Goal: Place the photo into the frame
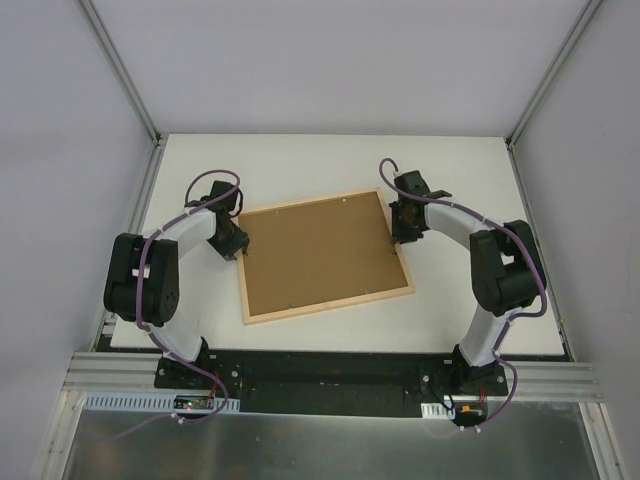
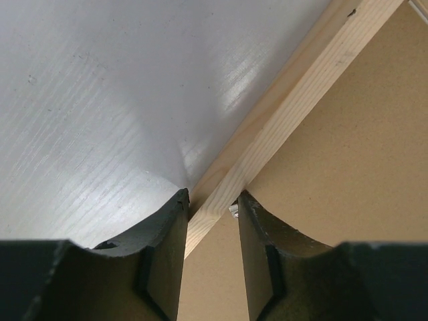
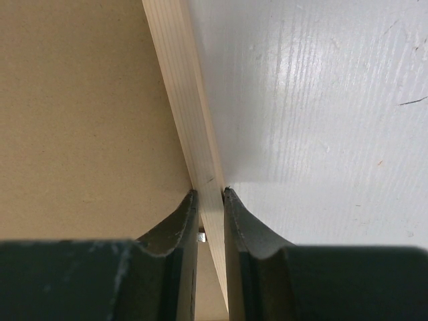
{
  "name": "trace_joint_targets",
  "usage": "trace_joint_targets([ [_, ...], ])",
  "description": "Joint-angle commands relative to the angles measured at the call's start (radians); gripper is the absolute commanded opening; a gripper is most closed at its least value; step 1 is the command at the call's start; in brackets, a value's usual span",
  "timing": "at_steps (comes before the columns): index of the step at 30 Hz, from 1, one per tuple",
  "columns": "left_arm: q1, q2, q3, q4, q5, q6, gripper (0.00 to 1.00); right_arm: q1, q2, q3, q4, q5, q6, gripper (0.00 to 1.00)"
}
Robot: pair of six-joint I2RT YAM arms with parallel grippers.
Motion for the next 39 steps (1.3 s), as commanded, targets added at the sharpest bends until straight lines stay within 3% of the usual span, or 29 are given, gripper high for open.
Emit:
trace_joint_targets([
  [1,-0.018,-0.033,-0.030,-0.046,-0.052,-0.013,0.31,-0.015,-0.014,-0.024,-0.038,0.010,0.034,0.09],
  [15,-0.052,-0.030,-0.031,-0.046,-0.050,-0.022,0.00,-0.015,-0.012,-0.026,-0.038,0.007,0.038,0.09],
  [39,-0.079,-0.080,-0.058,-0.044,-0.070,-0.009,0.00,0.005,-0.009,-0.033,-0.032,-0.026,0.065,0.06],
])
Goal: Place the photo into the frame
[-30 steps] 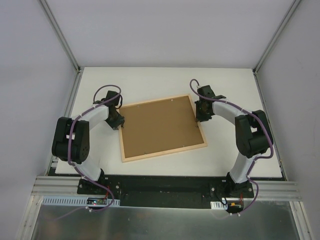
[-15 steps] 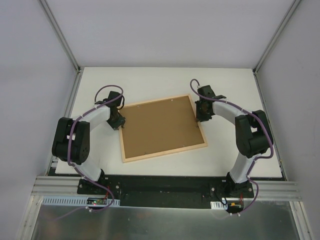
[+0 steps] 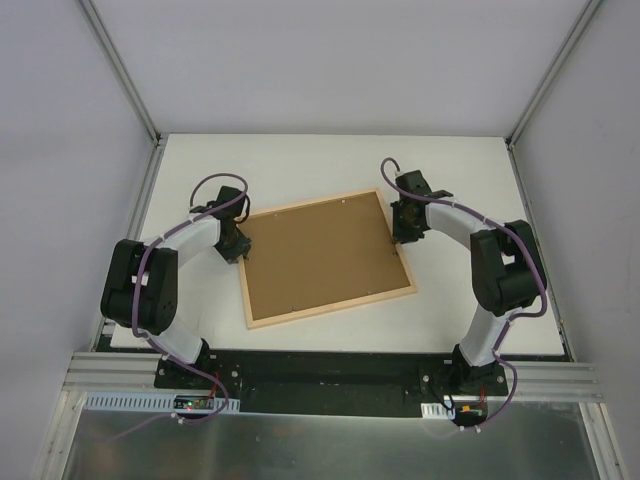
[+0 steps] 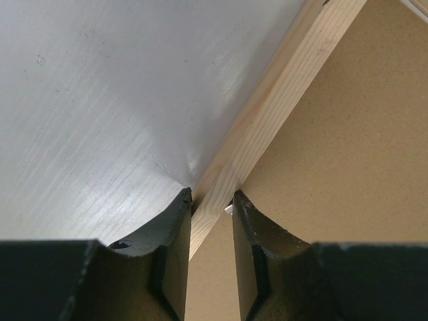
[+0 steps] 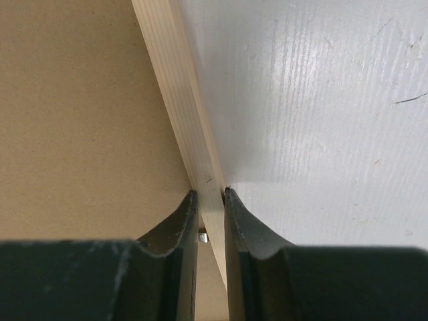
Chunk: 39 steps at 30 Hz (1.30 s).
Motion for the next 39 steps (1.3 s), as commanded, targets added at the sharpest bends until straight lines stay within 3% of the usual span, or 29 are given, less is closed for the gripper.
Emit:
trace_joint_targets([
  [1,-0.013,-0.029,-0.002,-0.059,-0.015,-0.010,0.00,0.018,-0.009,-0.033,-0.027,-0.017,0.062,0.06],
  [8,-0.018,0.011,0.031,-0.059,-0.023,-0.024,0.00,0.061,0.009,-0.041,-0.004,-0.040,0.094,0.02],
  [18,0.019,0.144,0.225,-0.049,0.025,0.134,0.00,0.080,0.015,-0.032,-0.012,-0.017,0.096,0.01],
  [29,0.035,0.069,0.193,-0.009,0.086,0.256,0.00,0.071,0.035,0.028,-0.036,0.043,0.073,0.01],
  [33,0.047,0.033,0.182,-0.009,0.092,0.274,0.14,0.065,0.040,0.031,-0.033,0.043,0.068,0.01],
  [39,0.053,-0.001,0.183,-0.009,0.099,0.299,0.17,0.057,0.046,0.036,-0.027,0.041,0.062,0.00],
])
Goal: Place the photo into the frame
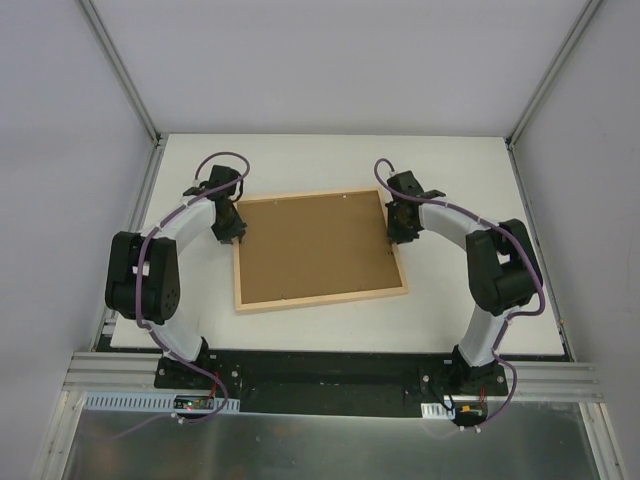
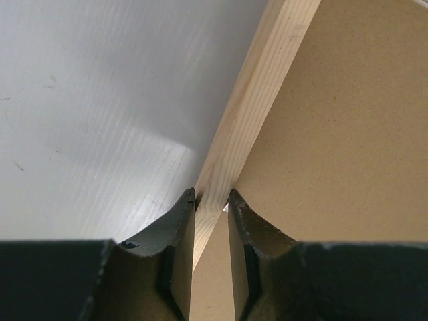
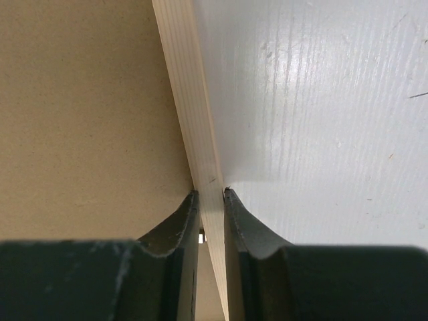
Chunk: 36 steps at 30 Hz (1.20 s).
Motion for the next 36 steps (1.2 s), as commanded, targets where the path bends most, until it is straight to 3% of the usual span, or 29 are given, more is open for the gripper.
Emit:
trace_joint_targets([
  [1,0.000,-0.077,0.003,0.029,0.054,0.012,0.15,0.000,0.034,0.019,-0.013,-0.015,0.016,0.01],
  [7,0.012,-0.054,-0.020,0.032,0.071,0.006,0.07,-0.003,0.037,0.016,-0.010,-0.026,0.015,0.01],
  [18,0.032,0.011,-0.095,0.104,0.106,-0.088,0.36,-0.003,0.036,-0.004,0.003,-0.036,0.026,0.01],
  [23,0.040,-0.002,-0.121,0.149,0.131,-0.097,0.42,-0.004,0.037,-0.004,0.004,-0.041,0.024,0.01],
  [28,0.023,-0.090,-0.121,0.163,0.174,-0.016,0.55,-0.006,0.037,0.011,-0.011,-0.035,0.022,0.01],
  [32,-0.056,-0.212,-0.125,0.161,0.155,0.078,0.65,-0.004,0.040,0.039,-0.042,-0.023,0.022,0.01],
  [36,-0.164,-0.293,-0.139,0.158,0.140,0.164,0.66,-0.004,0.052,0.056,-0.060,-0.018,0.012,0.01],
])
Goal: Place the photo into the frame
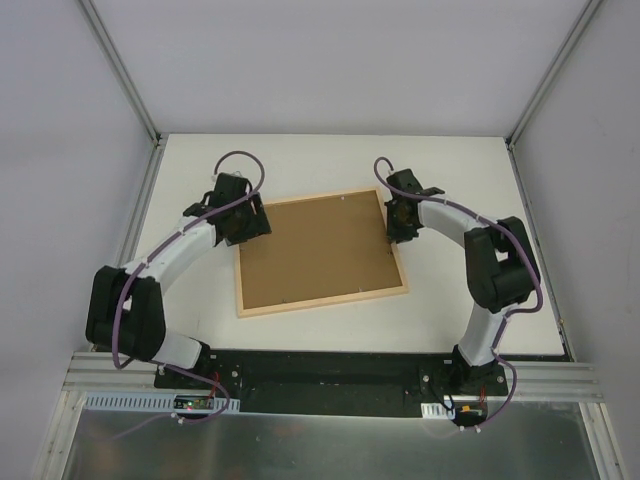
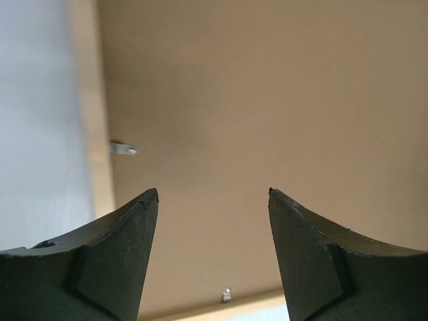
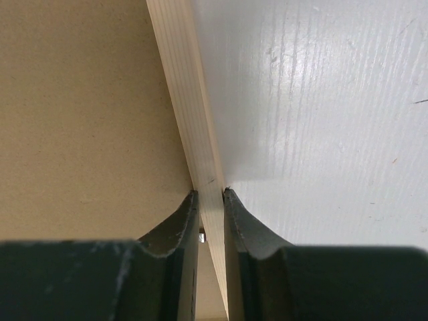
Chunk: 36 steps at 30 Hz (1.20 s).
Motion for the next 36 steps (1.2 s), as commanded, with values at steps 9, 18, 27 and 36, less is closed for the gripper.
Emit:
trace_joint_targets([
  [9,-0.248,-0.193,-0.066,0.013,0.055,0.157,0.68,-0.009,0.072,0.037,-0.037,-0.036,-0.010,0.22],
  [18,-0.484,-0.233,-0.065,0.052,-0.058,0.271,0.71,-0.029,0.087,0.056,-0.073,-0.063,-0.025,0.14],
  [27,-0.831,-0.068,0.038,0.081,-0.405,0.456,0.76,-0.018,-0.008,0.119,-0.214,-0.014,0.012,0.01],
  [36,-1.076,0.098,0.090,0.223,-0.563,0.675,0.80,-0.003,-0.077,0.198,-0.366,0.016,0.019,0.00],
])
